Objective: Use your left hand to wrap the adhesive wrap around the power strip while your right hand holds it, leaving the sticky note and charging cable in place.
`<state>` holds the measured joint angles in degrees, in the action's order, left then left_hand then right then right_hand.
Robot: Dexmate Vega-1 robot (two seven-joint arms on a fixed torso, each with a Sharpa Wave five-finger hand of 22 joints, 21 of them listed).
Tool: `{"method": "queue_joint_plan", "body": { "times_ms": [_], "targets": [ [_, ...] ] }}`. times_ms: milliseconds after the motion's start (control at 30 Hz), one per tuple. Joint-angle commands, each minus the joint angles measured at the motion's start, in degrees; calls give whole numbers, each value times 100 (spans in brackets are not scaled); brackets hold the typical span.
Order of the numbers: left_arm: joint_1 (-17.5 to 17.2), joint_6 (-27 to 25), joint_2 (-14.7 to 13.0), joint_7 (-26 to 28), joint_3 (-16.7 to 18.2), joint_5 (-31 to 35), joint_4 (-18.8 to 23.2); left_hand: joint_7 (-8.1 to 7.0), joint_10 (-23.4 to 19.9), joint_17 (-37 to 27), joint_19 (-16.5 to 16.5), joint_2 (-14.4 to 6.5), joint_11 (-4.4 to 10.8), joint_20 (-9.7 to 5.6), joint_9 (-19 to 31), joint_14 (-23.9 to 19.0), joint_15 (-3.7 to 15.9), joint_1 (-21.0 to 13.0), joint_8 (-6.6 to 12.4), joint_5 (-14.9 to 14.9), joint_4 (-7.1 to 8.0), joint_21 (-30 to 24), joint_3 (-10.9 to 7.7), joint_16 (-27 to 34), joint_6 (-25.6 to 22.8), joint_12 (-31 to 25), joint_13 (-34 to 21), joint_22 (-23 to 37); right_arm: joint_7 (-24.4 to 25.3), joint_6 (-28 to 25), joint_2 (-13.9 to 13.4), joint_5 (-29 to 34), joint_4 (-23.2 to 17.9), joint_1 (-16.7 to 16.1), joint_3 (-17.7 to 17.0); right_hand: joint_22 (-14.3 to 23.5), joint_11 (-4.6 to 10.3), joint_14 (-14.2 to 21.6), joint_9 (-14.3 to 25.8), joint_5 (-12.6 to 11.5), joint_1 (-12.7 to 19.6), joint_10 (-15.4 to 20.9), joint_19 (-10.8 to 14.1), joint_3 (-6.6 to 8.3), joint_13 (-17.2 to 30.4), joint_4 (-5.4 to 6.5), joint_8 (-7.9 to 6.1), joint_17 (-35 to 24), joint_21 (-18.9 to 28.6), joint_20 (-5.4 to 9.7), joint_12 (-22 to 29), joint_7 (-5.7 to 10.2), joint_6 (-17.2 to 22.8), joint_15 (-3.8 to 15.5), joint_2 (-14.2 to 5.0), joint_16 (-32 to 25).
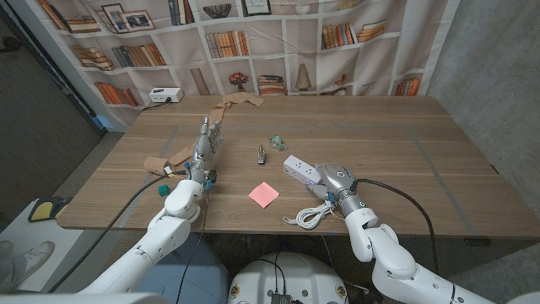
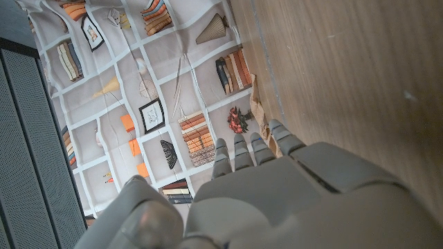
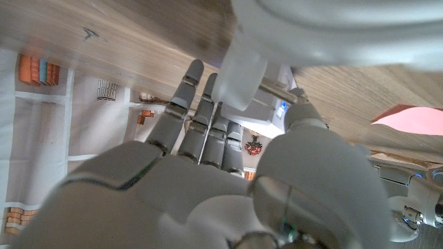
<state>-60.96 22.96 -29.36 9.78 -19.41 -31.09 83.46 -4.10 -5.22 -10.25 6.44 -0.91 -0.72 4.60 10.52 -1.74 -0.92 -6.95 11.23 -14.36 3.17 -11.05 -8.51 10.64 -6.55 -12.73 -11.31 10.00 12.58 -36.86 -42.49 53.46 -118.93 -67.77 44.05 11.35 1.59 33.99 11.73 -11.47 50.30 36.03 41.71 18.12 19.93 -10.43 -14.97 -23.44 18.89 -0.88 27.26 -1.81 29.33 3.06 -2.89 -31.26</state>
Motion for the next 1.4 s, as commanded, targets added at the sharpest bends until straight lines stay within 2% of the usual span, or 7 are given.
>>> {"method": "queue_joint_plan", "body": {
  "times_ms": [33,167,333,467,667,767,1400],
  "targets": [
    [87,-14,47,-28,-48,-2,-96,8,-35,-25,34,-69,-37,-25,17,-8,4,-19,-12,10,-10,-14,5,18,-25,9,-30,15,327,198,-29,-333,80,-66,-116,48,134,531,16,-60,350,187,379,107,-27,6,3,-81,204,161,59,77,171,754,-51,-219],
    [120,-5,68,-30,-60,7,-130,12,-30,-26,36,-70,-30,-23,17,-7,-3,-18,-8,10,-9,-15,9,18,-35,12,-30,15,394,298,-73,-488,84,-78,-172,74,183,994,19,-93,713,204,684,242,-81,-24,26,-132,387,374,26,119,219,974,-120,-364],
    [151,-15,69,-29,-67,16,-136,10,-27,-26,37,-72,-41,-21,17,-8,2,-16,-9,10,-8,-15,12,19,-33,13,-30,15,657,533,-110,-806,107,-151,-323,131,262,1411,29,-161,1251,546,894,405,-146,-39,-84,-250,609,601,103,239,632,1050,-220,-469],
    [174,-32,72,-29,-76,20,-142,17,-29,-26,35,-73,-32,-23,17,-10,2,-15,-6,10,-7,-14,14,19,-41,12,-30,15,908,734,-122,-1011,138,-202,-421,192,321,1687,41,-169,1516,906,1003,434,-184,-11,-206,-341,790,653,208,284,1034,1051,-228,-517],
    [222,-49,81,-34,-92,30,-150,18,-22,-26,37,-75,-37,-22,17,-7,3,-13,-6,9,-6,-15,18,18,-43,15,-30,15,1382,1233,-152,-1414,178,-305,-633,363,321,2208,56,-157,1622,1407,1137,392,-172,78,-360,-477,1116,699,393,326,1548,1030,-266,-623],
    [235,-61,82,-25,-96,37,-143,14,-31,-26,38,-77,-37,-25,17,-5,3,-12,-5,9,-5,-15,20,17,-44,12,-30,15,1555,1389,-172,-1527,135,-354,-730,469,361,2416,69,-162,1754,1600,1141,415,-120,48,-405,-564,1273,717,495,357,1718,1047,-324,-669],
    [258,-185,59,40,-120,66,-73,12,-32,-26,35,-85,-41,-26,17,-8,1,-7,-6,8,-2,-14,33,18,-47,12,-30,15,1510,1614,-314,-1899,-368,-448,-1179,686,373,2698,102,-170,1926,1766,1102,408,11,52,-429,-760,1605,723,641,361,1896,1033,-366,-695]
  ]
}}
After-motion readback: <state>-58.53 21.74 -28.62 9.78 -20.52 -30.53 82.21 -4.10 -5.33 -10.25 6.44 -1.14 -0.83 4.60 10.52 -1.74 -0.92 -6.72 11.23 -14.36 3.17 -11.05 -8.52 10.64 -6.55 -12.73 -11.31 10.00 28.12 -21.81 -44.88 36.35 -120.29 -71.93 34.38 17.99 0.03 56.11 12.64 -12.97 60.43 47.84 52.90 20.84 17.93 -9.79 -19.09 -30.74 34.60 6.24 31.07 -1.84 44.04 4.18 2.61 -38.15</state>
